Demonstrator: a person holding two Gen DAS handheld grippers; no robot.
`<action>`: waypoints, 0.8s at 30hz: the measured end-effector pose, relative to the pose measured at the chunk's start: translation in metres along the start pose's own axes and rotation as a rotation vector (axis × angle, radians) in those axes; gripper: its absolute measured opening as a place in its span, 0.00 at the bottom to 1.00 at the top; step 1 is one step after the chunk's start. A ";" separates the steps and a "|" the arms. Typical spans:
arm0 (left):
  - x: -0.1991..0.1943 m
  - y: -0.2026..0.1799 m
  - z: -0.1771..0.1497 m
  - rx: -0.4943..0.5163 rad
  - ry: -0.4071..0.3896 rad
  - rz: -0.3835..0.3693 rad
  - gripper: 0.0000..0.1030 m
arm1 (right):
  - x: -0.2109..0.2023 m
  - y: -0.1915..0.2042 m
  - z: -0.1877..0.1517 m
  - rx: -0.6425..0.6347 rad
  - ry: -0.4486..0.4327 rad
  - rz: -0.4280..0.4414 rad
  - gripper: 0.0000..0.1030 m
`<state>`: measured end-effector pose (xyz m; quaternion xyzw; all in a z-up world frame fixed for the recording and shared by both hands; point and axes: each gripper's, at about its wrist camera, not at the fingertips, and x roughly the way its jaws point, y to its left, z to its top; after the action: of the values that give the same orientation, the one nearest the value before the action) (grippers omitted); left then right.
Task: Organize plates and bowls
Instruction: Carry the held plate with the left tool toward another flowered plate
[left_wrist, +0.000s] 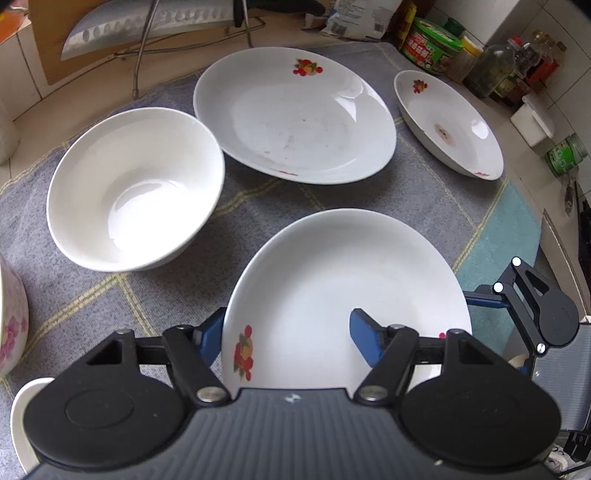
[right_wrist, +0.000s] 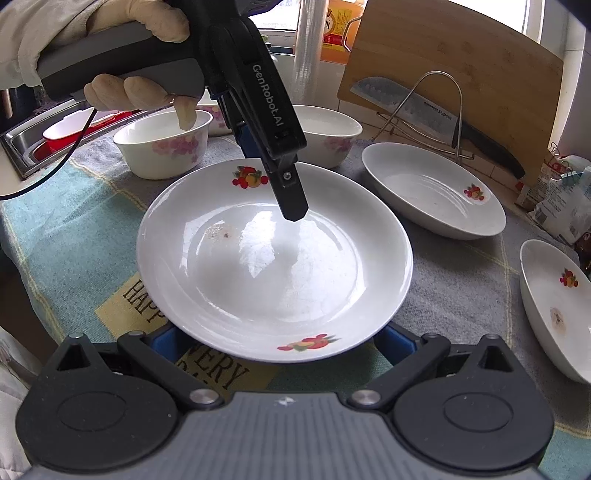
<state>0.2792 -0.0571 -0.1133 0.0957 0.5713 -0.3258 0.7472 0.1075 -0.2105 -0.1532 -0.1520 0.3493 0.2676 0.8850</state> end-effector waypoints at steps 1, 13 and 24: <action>0.000 0.000 0.000 0.000 0.003 -0.010 0.66 | -0.001 -0.002 -0.001 -0.001 0.001 0.002 1.00; 0.006 0.006 0.001 -0.012 0.040 -0.064 0.66 | 0.001 0.001 -0.002 0.004 -0.002 0.001 1.00; 0.006 0.008 0.004 -0.008 0.041 -0.065 0.66 | 0.002 -0.003 -0.003 0.018 -0.006 0.022 1.00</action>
<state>0.2874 -0.0553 -0.1196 0.0806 0.5906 -0.3456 0.7247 0.1089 -0.2133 -0.1565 -0.1394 0.3504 0.2745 0.8846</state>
